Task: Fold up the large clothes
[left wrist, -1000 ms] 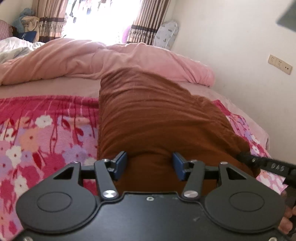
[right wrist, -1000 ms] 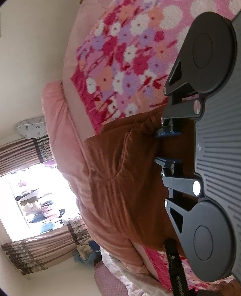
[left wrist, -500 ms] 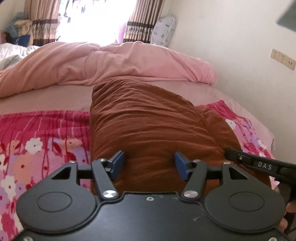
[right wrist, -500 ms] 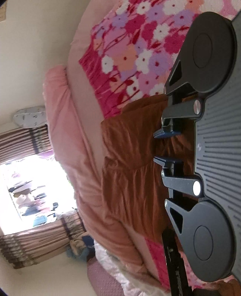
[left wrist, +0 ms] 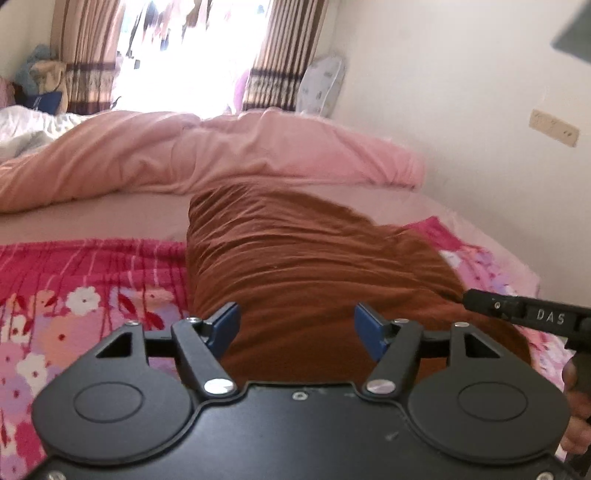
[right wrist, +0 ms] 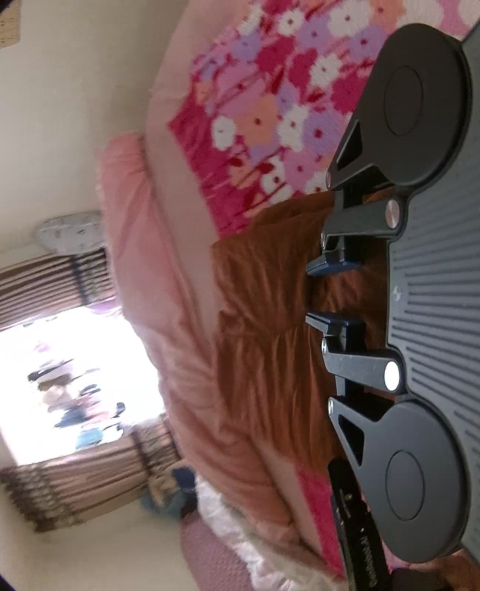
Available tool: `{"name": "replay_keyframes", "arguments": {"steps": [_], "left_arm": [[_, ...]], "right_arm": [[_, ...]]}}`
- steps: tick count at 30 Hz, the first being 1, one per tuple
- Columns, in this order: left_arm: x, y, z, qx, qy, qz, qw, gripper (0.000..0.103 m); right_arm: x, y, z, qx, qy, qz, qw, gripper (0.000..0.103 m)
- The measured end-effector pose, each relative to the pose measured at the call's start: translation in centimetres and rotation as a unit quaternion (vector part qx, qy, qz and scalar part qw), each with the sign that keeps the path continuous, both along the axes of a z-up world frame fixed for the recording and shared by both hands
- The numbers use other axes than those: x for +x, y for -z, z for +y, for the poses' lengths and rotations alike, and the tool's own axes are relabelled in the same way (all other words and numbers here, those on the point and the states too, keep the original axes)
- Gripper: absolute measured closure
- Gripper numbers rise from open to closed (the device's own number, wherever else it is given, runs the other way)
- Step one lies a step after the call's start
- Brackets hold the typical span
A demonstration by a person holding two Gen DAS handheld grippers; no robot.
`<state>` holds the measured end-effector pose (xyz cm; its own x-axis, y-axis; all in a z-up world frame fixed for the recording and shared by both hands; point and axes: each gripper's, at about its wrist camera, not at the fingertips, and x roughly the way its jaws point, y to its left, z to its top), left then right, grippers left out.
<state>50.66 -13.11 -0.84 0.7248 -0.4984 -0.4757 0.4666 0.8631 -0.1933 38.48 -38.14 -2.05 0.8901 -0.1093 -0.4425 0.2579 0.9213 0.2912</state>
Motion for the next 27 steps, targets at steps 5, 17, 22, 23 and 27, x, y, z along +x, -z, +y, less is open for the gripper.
{"name": "replay_keyframes", "arguments": {"steps": [5,17,22,23,27], "left_arm": [[-4.4,0.4,1.7,-0.022,0.019,-0.001,0.9996,0.036],[-4.7,5.9,0.8,0.011,0.016,0.034,0.9992,0.033],[-4.0,4.2,2.7,-0.012,0.045,0.037,0.9982,0.020],[-3.9,3.6,3.5,-0.027,0.047,0.033,0.9980,0.017],[-2.3,1.8,7.4,-0.076,0.013,0.005,0.9970,0.010]], "right_arm": [[-4.7,-1.3,1.2,-0.007,-0.022,-0.034,0.999,0.074],[-4.7,4.7,-0.1,0.008,-0.011,0.021,1.000,0.079],[-5.2,4.8,-0.9,0.035,-0.026,0.008,0.999,0.074],[-5.5,4.4,-1.3,0.042,-0.040,0.002,0.998,0.067],[-6.5,2.5,-4.3,0.101,-0.088,-0.057,0.989,0.025]]}}
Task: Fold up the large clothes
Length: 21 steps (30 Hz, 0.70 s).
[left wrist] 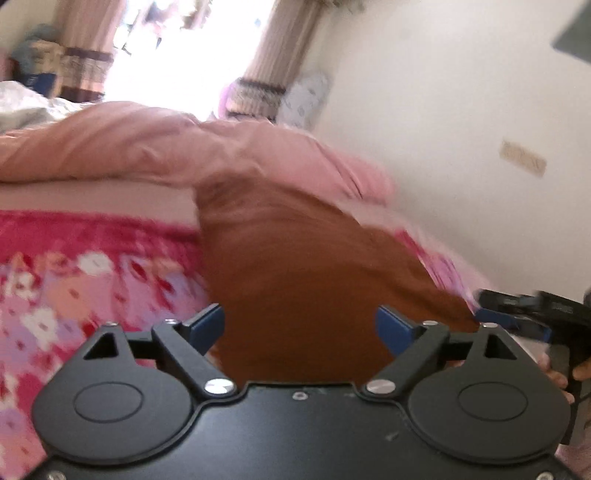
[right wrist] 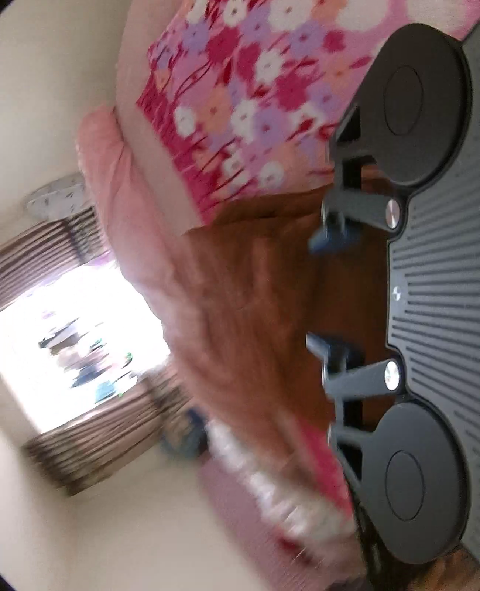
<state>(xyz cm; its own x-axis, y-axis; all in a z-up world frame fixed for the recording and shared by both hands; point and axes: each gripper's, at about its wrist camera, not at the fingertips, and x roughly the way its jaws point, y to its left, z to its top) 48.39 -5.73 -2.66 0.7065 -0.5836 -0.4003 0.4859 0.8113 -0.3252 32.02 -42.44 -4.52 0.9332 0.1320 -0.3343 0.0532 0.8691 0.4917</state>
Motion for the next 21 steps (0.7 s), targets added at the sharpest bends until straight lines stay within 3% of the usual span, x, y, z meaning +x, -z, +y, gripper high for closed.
{"name": "replay_keyframes", "arguments": {"steps": [1,6,12,21], "left_arm": [[0.7,-0.1,0.7,-0.009,-0.009,0.004,0.9999,0.010],[5.4,1.8,3.3,-0.086,-0.011,0.084,0.9928,0.010],[10.5,7.1,4.2,-0.152,0.004,0.214,0.9650,0.010],[15.1,10.2,2.4,-0.206,0.054,0.258,0.9426,0.002]], "right_arm": [[0.1,-0.4,-1.2,0.019,0.000,-0.013,1.000,0.013],[3.1,-0.5,-4.1,0.042,-0.001,0.008,0.999,0.012],[7.1,2.1,-6.2,0.079,-0.014,0.061,0.995,0.012],[9.9,7.1,-10.1,0.224,-0.089,0.076,0.968,0.006]]}}
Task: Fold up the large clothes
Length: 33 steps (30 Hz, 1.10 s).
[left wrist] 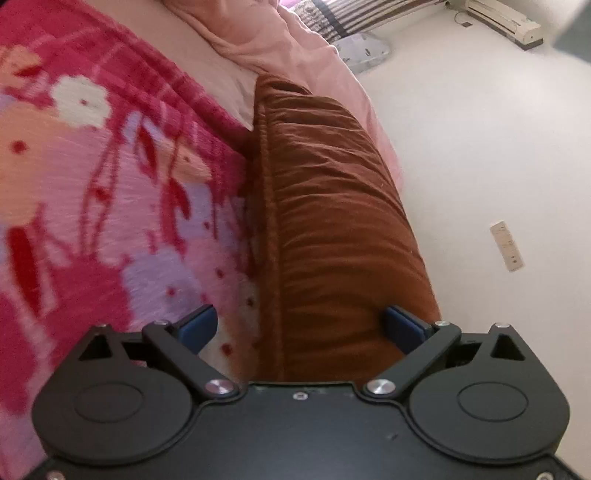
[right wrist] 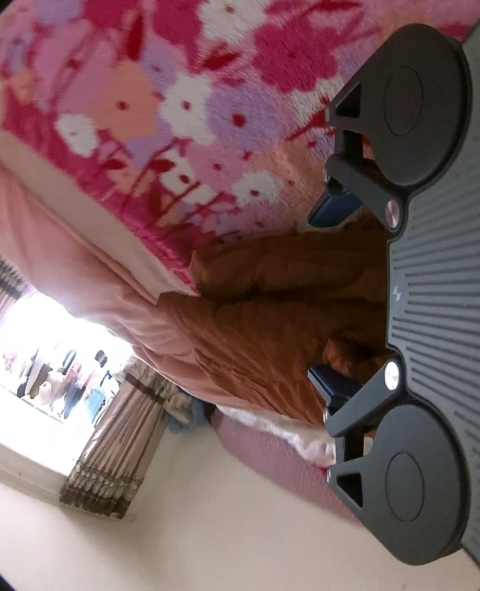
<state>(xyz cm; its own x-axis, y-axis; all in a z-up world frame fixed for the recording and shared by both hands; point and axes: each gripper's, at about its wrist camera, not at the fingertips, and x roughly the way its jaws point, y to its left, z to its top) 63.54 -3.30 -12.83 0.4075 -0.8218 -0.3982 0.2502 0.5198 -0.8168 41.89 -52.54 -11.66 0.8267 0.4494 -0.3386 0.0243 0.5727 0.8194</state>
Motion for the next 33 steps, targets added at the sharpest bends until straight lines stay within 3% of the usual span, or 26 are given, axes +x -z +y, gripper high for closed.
{"name": "replay_keyframes", "arguments": {"steps": [3,8,18,21,23,26,33], "left_arm": [[1.0,0.2,-0.8,-0.018,0.018,-0.002,0.9997,0.000],[2.9,0.4,-2.8,-0.042,0.057,0.002,0.9975,0.000],[3.9,0.0,-5.0,-0.026,0.069,-0.008,0.9972,0.000],[3.6,-0.2,-4.9,-0.026,0.064,-0.005,0.9976,0.000],[3.1,-0.6,-4.7,-0.023,0.062,-0.006,0.9978,0.001],[2.2,-1.8,-4.6,-0.015,0.062,-0.012,0.9979,0.004],[-1.2,-7.2,-1.2,-0.014,0.057,-0.050,0.9970,0.006]], "right_arm": [[1.1,1.1,-0.5,0.032,-0.010,0.007,0.999,0.006],[3.1,0.8,0.2,0.024,-0.033,-0.005,0.999,0.006],[4.2,0.4,1.7,0.014,-0.055,-0.024,0.998,0.006],[4.4,0.6,1.9,0.016,-0.048,-0.017,0.999,0.021],[3.9,0.9,1.6,0.031,-0.042,-0.015,0.999,0.040],[3.1,0.3,1.7,0.040,-0.031,-0.020,0.999,0.056],[0.6,-3.7,3.9,0.044,-0.037,-0.056,0.997,0.061]]}}
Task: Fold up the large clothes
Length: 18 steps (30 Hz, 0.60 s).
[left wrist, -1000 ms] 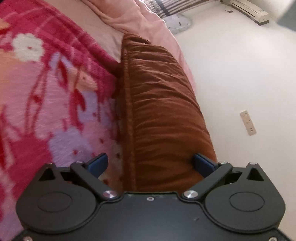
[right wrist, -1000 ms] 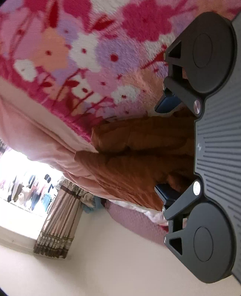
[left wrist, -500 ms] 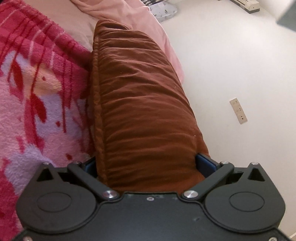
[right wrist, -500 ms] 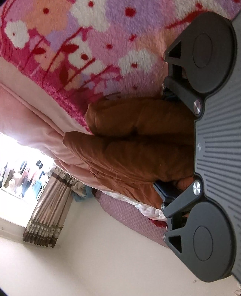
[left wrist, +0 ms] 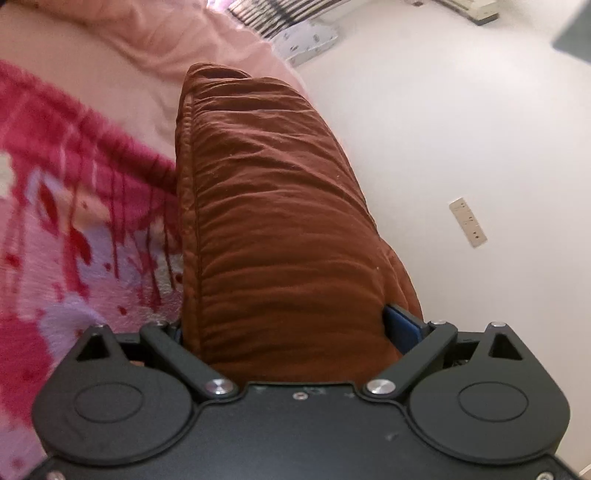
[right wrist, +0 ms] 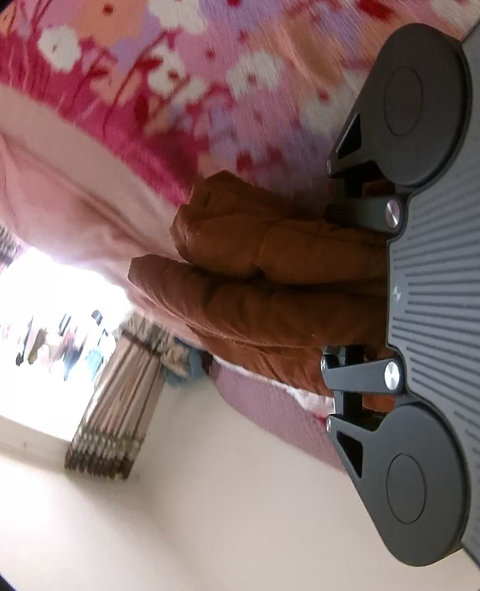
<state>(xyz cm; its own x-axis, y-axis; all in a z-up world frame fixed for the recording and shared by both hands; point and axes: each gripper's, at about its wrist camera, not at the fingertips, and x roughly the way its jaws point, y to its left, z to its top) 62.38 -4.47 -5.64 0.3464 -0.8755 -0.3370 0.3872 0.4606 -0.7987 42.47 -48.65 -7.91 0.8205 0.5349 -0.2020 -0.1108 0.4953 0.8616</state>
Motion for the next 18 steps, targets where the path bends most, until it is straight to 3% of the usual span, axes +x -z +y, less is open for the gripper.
{"name": "replay_keyframes", "arguments": {"steps": [5,8,13,18], "left_arm": [[-4.6,-4.0,5.5,0.009,-0.020,-0.038,0.9990,0.006],[-7.4,-4.7,8.7,0.014,-0.038,-0.049,0.9980,0.005],[-10.3,-3.3,12.8,0.019,-0.060,-0.044,0.9971,0.005],[-10.9,0.5,14.7,0.021,-0.068,-0.014,0.9974,0.005]], "right_arm": [[-1.6,-3.4,4.0,0.002,-0.026,-0.036,0.999,0.060],[-2.1,-4.5,6.6,0.004,-0.045,-0.051,0.998,0.060],[-2.6,-4.2,10.7,-0.002,-0.061,-0.050,0.997,0.059],[-3.2,-2.2,13.5,-0.017,-0.056,-0.029,0.998,0.059]]}}
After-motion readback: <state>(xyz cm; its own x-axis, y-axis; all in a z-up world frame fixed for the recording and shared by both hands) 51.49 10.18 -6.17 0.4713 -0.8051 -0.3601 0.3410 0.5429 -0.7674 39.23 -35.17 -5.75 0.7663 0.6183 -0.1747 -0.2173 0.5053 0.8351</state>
